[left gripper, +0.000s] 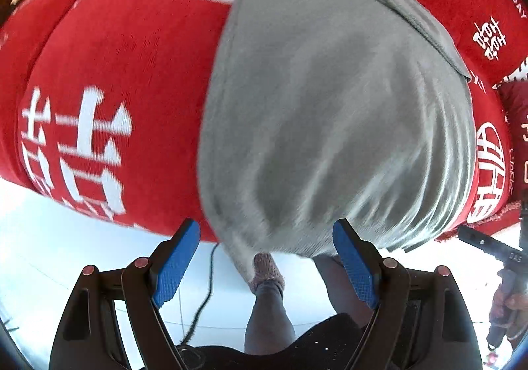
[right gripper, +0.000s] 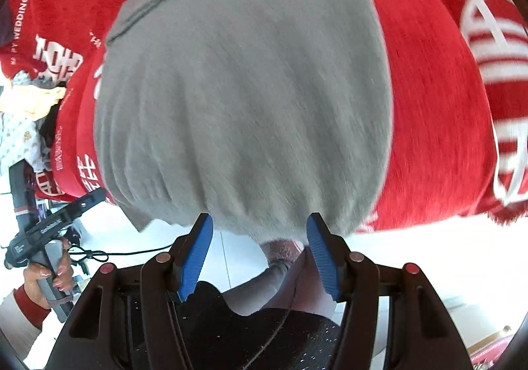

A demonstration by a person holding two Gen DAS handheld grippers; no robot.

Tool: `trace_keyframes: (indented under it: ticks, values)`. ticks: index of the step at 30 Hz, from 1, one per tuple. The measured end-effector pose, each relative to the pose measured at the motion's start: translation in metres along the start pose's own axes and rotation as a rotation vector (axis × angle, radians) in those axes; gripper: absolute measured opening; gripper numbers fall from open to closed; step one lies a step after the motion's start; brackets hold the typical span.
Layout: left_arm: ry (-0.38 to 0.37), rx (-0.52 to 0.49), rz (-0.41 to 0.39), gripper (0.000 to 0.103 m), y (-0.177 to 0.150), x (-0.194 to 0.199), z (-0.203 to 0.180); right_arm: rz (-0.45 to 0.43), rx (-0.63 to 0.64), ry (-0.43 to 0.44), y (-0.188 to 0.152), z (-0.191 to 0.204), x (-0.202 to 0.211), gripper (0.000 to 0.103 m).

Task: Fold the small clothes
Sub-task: 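Move both open grippers down to the sweater hem, then close both grippers on the sweater hem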

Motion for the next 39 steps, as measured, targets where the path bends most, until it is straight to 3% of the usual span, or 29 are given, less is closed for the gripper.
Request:
trace_keyframes:
  ticks: [6,9,14,20,24,29,33,34,37,39]
  values:
    - [-0.053,0.008,0.029,0.084,-0.005,-0.030,0.008,0.060,0.024,0.006,-0.012,-0.025,-0.020,0.063]
    - [-0.087,0.020,0.030,0.084,0.007,-0.048,-0.007,0.088,0.060,0.018,-0.014,-0.042,-0.032,0.063]
    - [-0.074,-0.016,0.038,0.084,0.008,-0.054,-0.009,0.113,0.092,0.030,-0.010,-0.061,-0.045,0.063]
    - [-0.171,-0.018,0.046,0.084,0.007,-0.048,-0.019,0.158,0.139,0.134,-0.009,-0.056,-0.054,0.065]
    - [-0.247,-0.012,0.037,0.084,0.016,-0.040,-0.036,0.133,0.164,0.282,-0.004,-0.039,-0.045,0.065]
    - [-0.181,-0.062,0.056,0.084,0.009,-0.051,-0.040,0.164,0.147,0.304,-0.003,-0.045,-0.061,0.065]
    - [-0.175,-0.024,0.085,0.083,0.007,-0.057,-0.034,0.173,0.128,0.320,-0.006,-0.043,-0.070,0.065]
    - [-0.169,-0.022,0.084,0.081,0.008,-0.057,-0.035,0.169,0.118,0.325,-0.009,-0.046,-0.067,0.065]
    - [-0.149,-0.009,0.081,0.060,0.008,-0.056,-0.036,0.149,0.002,0.352,-0.009,-0.052,-0.065,0.060]
    - [-0.161,0.025,0.083,0.031,0.007,-0.053,-0.031,0.136,-0.077,0.360,-0.007,-0.060,-0.058,0.036]
Point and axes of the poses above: each gripper's, at about its wrist camera, not at the fingertips, and x roughly against the way its jaws point, z to its left, y to its top, the point moved 3 cm from there along -x, roughly the way its jaws point, and after that the axes turned 3 degrees about -z, right-handed, at the moved point
